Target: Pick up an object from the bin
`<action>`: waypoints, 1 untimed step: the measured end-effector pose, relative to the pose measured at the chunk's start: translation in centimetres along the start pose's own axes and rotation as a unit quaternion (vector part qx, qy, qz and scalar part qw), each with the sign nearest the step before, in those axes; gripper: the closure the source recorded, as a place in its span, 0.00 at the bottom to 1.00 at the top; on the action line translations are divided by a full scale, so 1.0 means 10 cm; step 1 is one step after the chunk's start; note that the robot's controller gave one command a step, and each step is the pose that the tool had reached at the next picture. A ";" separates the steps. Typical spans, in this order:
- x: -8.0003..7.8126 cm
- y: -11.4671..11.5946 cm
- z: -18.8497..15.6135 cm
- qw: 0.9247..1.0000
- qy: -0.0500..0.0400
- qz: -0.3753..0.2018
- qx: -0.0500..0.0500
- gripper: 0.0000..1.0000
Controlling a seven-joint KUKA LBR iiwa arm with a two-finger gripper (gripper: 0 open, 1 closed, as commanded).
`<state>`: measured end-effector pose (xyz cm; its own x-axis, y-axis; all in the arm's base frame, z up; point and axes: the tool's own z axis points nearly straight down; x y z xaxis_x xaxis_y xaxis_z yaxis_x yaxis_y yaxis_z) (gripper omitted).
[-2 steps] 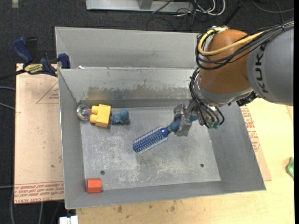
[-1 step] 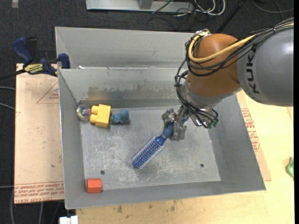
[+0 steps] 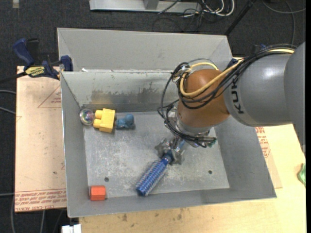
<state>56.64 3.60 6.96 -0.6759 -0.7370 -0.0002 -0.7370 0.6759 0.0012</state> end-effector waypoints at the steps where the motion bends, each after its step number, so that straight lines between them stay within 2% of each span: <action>1: 0.27 -0.03 -1.42 1.000 -0.003 -0.002 0.004 1.00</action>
Offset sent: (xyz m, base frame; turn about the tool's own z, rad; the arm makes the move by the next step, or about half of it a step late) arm -0.0178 -0.0215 0.1379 -0.0096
